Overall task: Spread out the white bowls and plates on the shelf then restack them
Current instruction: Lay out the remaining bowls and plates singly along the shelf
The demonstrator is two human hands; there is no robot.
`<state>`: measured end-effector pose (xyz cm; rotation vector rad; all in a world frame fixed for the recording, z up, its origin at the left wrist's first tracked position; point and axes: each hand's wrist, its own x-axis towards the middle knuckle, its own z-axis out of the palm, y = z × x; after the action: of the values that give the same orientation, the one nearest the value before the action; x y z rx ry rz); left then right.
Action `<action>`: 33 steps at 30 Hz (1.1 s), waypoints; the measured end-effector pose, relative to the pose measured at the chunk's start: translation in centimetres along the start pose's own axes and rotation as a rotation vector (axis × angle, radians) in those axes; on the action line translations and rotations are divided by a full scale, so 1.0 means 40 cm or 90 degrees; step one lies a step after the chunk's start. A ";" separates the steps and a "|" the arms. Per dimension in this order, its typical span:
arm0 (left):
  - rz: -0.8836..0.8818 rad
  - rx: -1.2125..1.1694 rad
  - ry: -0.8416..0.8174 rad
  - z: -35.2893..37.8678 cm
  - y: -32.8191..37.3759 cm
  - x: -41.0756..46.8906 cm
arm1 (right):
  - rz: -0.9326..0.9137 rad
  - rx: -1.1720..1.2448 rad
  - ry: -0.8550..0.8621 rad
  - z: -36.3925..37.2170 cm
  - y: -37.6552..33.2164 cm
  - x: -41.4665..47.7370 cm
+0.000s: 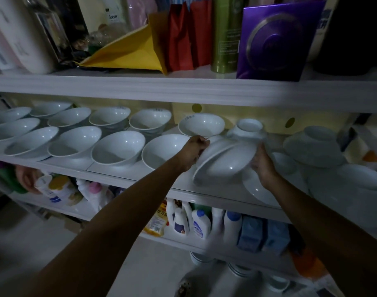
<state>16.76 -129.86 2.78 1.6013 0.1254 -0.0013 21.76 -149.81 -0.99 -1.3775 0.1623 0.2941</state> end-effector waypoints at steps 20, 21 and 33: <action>-0.341 -0.288 0.042 0.021 -0.055 -0.016 | 0.142 -0.102 0.104 -0.060 0.057 0.022; -0.340 -0.219 0.068 0.026 -0.050 -0.014 | 0.137 -0.098 0.119 -0.057 0.058 0.023; -0.002 0.963 0.126 0.062 -0.036 -0.024 | -0.094 -0.457 0.186 -0.030 0.021 0.005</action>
<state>15.89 -132.39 1.33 3.1124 0.3228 0.0761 21.75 -150.82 -2.06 -2.1328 0.2052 0.0141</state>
